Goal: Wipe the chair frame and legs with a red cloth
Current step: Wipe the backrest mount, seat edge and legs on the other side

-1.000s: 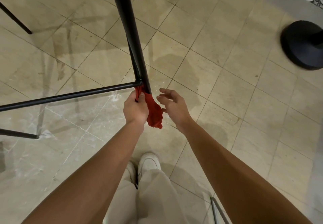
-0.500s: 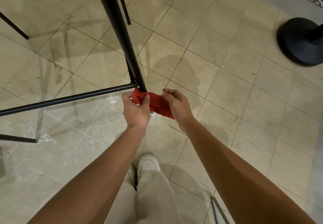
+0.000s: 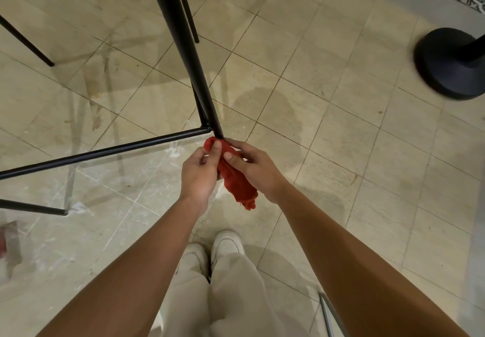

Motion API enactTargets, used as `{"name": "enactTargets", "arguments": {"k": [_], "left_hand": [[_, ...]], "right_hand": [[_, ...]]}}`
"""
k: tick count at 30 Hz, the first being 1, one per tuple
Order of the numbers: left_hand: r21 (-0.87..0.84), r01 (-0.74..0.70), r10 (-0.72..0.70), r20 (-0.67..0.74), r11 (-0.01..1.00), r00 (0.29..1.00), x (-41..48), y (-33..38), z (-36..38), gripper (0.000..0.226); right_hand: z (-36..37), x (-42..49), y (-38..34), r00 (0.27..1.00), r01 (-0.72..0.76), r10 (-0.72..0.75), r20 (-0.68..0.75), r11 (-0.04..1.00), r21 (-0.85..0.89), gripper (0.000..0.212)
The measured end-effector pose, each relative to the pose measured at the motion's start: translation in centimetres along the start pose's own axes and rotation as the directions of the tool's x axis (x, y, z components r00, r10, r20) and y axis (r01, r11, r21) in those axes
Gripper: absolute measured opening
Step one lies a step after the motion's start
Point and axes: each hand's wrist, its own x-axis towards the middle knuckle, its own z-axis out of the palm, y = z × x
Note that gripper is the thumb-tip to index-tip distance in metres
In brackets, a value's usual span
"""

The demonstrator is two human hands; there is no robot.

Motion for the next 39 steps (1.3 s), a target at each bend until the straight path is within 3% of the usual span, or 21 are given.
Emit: {"name": "enactTargets", "arguments": {"k": [2,5,10,14,18,22,24,28,30,39], "left_hand": [[0.064,-0.016,0.011,0.071,0.998,0.997,-0.5,0.5,-0.5,0.031],[0.174,-0.050,0.025,0.140,0.983,0.990,-1.1,1.6,-0.7,0.032],[0.155,-0.037,0.027,0.067,0.987,0.997,-1.1,2.6,-1.6,0.013],[0.163,0.005,-0.002,-0.017,0.987,1.000,-0.8,2.0,-2.8,0.017],[0.128,0.016,-0.013,-0.025,0.992,1.000,-0.5,1.8,-2.8,0.017],[0.126,0.024,-0.023,-0.008,0.992,1.000,0.2,1.9,-2.3,0.020],[0.114,0.033,-0.032,-0.006,0.993,0.999,0.5,1.8,-2.1,0.022],[0.077,0.024,-0.022,-0.034,0.997,0.999,1.1,1.6,-2.0,0.023],[0.036,0.016,-0.014,-0.060,0.999,0.998,1.5,1.4,-1.8,0.025],[0.082,0.075,-0.072,-0.049,0.994,0.996,3.2,-1.4,-0.8,0.026]], "right_hand": [[-0.2,-0.3,-0.3,1.000,0.007,-0.007,0.010,1.000,0.021,0.041],[-0.2,-0.9,-0.4,0.991,0.088,-0.093,-0.092,0.995,-0.050,0.044],[-0.3,-1.4,-1.3,0.934,0.180,-0.176,-0.312,0.983,-0.016,0.030],[0.9,-0.4,-2.8,0.932,0.219,-0.208,-0.296,0.976,0.004,0.024],[2.4,1.4,-2.5,0.924,0.142,-0.149,-0.351,0.989,-0.046,0.009],[1.9,2.5,-1.3,0.939,-0.031,-0.019,-0.343,0.990,-0.138,0.013],[1.9,2.6,-1.1,0.939,-0.019,-0.026,-0.342,0.992,-0.127,0.011],[2.2,2.0,-1.1,0.946,0.136,-0.098,-0.309,0.985,0.104,0.011],[2.3,2.2,-1.0,0.942,0.163,-0.115,-0.315,0.978,0.128,0.013],[2.2,4.4,3.1,0.941,-0.019,0.009,-0.339,0.999,-0.026,0.024]]}}
